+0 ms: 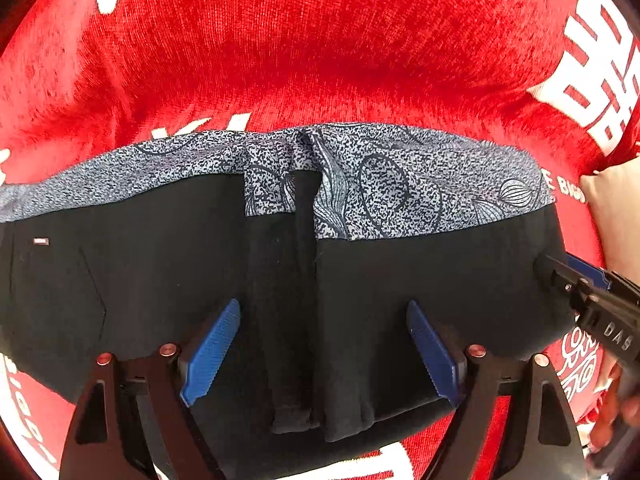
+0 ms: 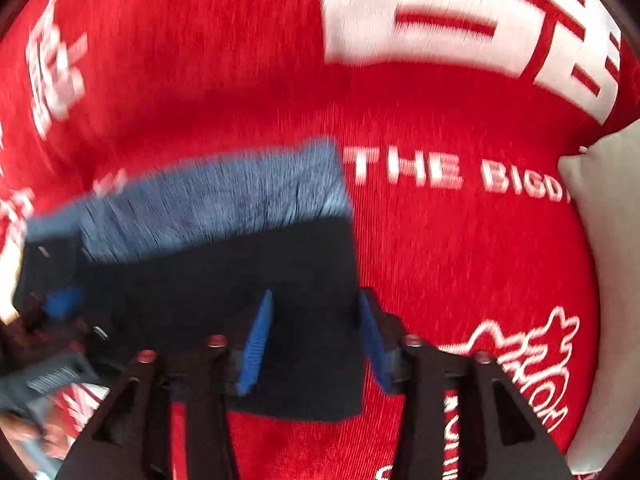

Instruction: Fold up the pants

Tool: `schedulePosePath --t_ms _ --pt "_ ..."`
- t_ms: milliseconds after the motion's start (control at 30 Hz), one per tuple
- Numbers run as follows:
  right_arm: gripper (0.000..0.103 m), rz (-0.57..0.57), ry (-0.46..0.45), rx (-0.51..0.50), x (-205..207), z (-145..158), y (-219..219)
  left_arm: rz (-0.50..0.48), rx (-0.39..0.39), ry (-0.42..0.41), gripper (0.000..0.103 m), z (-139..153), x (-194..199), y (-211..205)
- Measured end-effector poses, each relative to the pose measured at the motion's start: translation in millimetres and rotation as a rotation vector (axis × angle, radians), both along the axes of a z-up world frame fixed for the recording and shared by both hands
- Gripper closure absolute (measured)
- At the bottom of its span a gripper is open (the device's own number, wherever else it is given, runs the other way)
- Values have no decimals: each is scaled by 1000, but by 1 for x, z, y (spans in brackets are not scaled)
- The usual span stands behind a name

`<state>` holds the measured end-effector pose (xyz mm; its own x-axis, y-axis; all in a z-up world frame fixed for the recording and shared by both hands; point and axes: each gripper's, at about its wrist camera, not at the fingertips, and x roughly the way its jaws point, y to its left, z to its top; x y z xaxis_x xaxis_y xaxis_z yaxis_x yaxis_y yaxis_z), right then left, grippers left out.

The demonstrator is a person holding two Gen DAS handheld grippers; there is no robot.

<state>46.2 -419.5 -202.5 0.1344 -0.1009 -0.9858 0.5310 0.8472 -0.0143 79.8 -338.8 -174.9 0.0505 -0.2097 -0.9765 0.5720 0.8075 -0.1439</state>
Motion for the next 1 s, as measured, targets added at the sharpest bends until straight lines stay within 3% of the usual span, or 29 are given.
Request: schedulePosePath --t_ms 67,167,233,600,833,1000 --pt "50 -9 -14 -22 -1 2 3 21 9 4 17 1 3 2" --pt "41 -59 -13 28 -3 6 -1 75 7 17 17 3 10 16" --pt "41 -64 -13 37 -8 11 -1 97 11 21 17 5 13 26" --pt "37 94 -62 -33 3 49 45 160 13 8 17 25 -5 75" --pt "36 119 -65 5 20 40 73 196 5 3 17 37 -9 113" --pt "36 118 -67 33 35 35 88 229 10 -2 17 27 2 123"
